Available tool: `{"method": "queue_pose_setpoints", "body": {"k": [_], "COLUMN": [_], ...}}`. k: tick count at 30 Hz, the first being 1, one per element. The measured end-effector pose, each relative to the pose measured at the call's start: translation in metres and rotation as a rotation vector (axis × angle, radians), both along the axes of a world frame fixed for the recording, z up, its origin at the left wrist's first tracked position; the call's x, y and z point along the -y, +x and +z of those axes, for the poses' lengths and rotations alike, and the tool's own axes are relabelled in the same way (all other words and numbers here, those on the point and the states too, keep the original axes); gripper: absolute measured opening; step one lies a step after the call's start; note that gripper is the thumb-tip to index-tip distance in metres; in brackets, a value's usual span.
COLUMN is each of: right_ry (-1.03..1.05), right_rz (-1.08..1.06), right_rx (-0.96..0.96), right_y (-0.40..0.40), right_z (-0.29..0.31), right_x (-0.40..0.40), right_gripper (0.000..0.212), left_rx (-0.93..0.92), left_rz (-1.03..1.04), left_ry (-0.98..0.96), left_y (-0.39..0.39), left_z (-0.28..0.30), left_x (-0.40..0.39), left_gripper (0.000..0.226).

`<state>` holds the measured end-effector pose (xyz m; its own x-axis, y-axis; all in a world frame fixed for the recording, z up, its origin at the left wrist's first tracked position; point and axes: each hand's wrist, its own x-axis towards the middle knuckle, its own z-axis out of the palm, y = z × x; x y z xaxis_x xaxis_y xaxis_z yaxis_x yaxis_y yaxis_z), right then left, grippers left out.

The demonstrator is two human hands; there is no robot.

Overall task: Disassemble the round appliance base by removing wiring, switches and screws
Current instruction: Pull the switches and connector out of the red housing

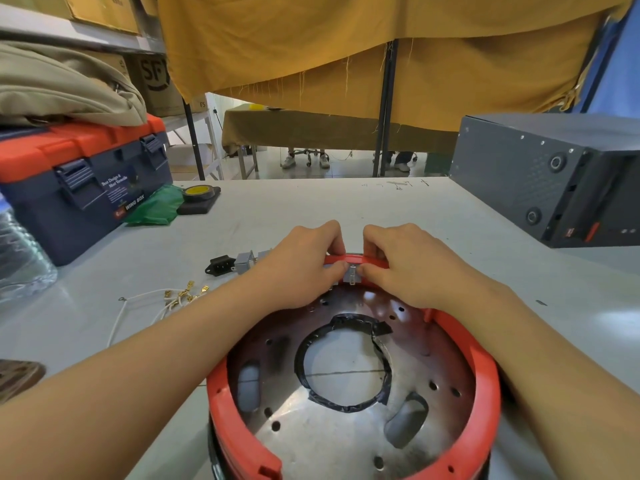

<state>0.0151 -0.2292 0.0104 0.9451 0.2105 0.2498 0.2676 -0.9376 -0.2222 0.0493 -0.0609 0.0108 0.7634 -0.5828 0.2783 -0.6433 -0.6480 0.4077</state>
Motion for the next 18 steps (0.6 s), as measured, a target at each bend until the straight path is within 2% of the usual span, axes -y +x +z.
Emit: {"method": "queue_pose_setpoints", "body": {"k": [10,15,18], "right_ry": [0.006,-0.044,-0.091], "right_rz": [0.023,-0.015,-0.039], "right_rx": [-0.023,-0.009,0.010], "right_y": [-0.0010,-0.0030,-0.0020], "right_z": [0.0001,-0.0021,-0.0024], "right_x": [-0.0003,-0.0003,-0.0006], "right_gripper": [0.017,0.022,0.022], "left_rx": [-0.006,-0.109,-0.010], "left_rz": [0.005,-0.020,-0.019], "left_ry": [0.013,-0.008,0.059], "left_y": [0.0001,0.0014,0.0014], "left_z": [-0.0019,-0.0008,-0.0023], "left_x": [0.0014,-0.0007,-0.0004], "left_gripper": [0.010,0.034,0.031]}}
